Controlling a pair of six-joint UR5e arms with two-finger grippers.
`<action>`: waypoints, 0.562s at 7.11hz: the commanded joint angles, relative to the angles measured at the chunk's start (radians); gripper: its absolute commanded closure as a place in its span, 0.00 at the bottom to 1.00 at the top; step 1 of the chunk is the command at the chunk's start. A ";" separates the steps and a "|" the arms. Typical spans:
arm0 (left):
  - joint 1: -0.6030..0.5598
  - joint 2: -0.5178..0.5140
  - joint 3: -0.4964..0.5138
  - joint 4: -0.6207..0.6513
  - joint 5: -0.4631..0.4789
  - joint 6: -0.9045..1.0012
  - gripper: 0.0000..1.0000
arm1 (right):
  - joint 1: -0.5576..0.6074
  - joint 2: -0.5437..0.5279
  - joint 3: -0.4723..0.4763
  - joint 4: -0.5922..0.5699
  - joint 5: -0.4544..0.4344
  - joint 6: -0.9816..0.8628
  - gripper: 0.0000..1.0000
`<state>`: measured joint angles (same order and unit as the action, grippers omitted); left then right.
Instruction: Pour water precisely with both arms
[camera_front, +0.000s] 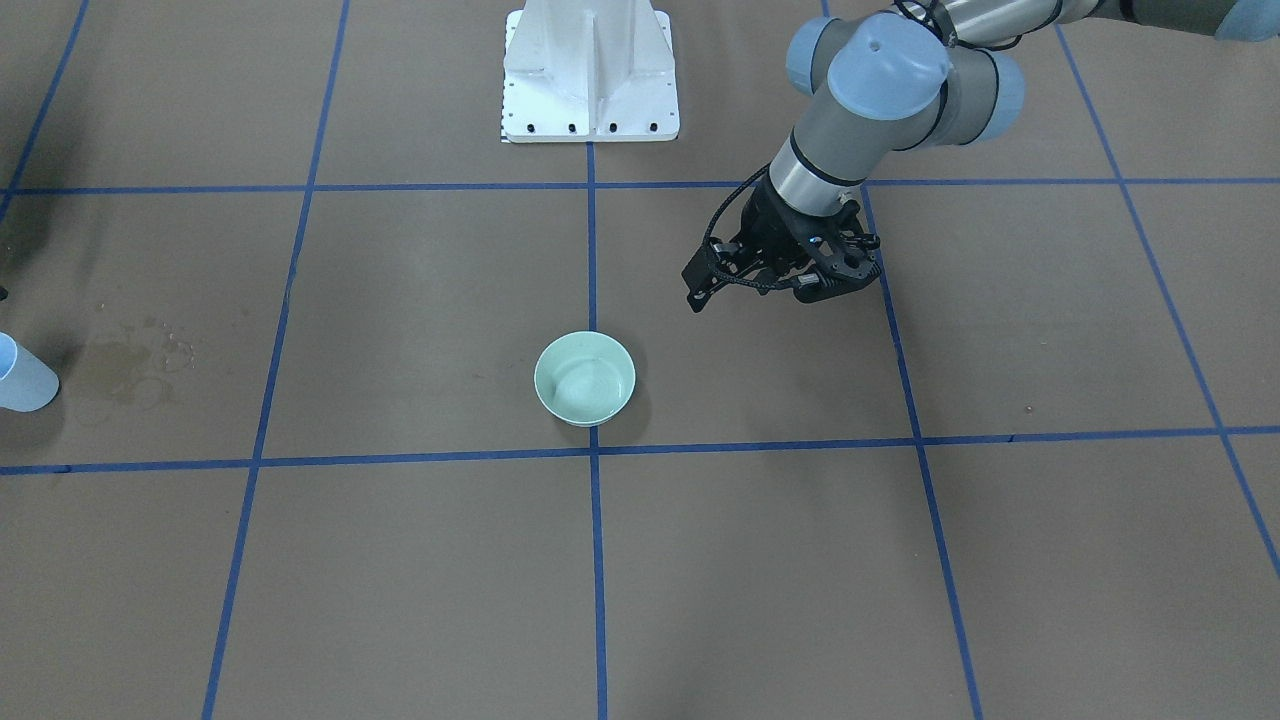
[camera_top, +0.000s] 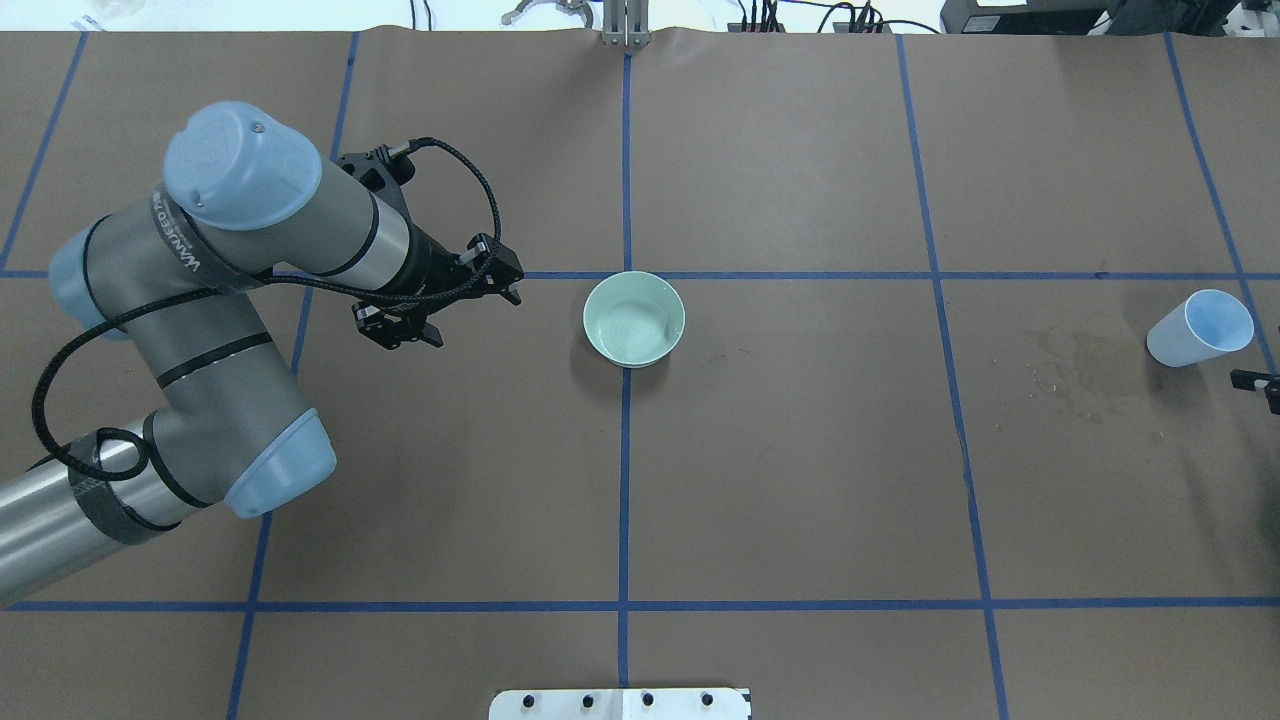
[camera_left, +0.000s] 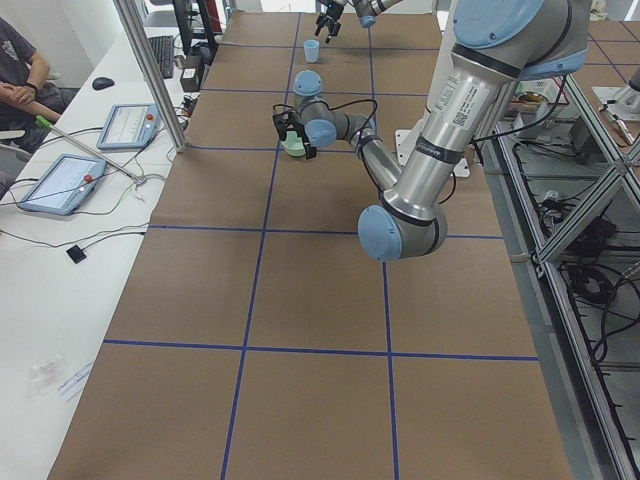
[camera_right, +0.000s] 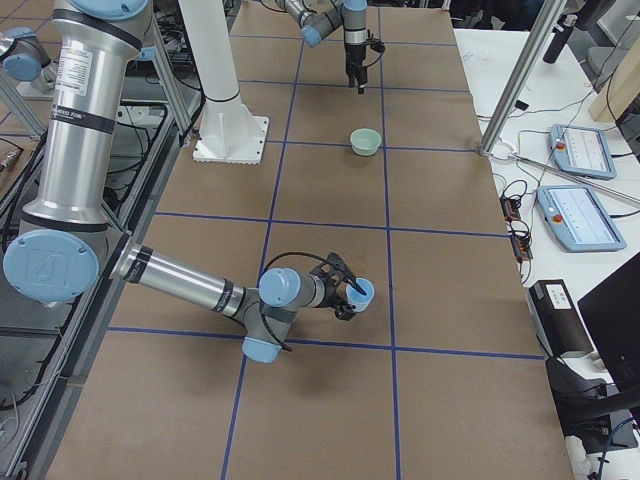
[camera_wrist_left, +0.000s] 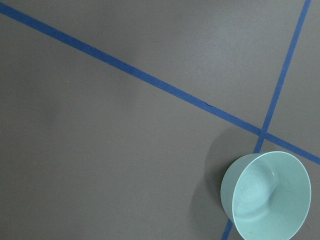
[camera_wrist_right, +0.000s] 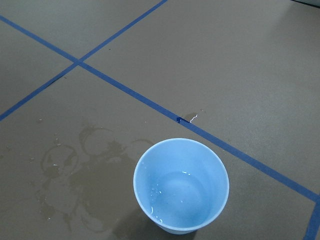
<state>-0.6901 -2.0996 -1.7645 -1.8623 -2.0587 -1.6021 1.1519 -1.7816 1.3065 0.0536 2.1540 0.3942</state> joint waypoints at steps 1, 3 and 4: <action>-0.003 0.001 0.000 0.000 0.000 0.001 0.00 | -0.024 0.031 -0.051 0.000 -0.017 0.000 0.01; -0.002 0.000 -0.001 0.000 0.000 -0.002 0.00 | -0.024 0.066 -0.067 -0.003 -0.031 0.002 0.01; -0.005 0.001 -0.003 0.000 0.000 -0.001 0.00 | -0.024 0.085 -0.081 -0.003 -0.031 0.003 0.01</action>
<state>-0.6930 -2.0988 -1.7655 -1.8622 -2.0586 -1.6035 1.1281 -1.7189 1.2398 0.0513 2.1261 0.3957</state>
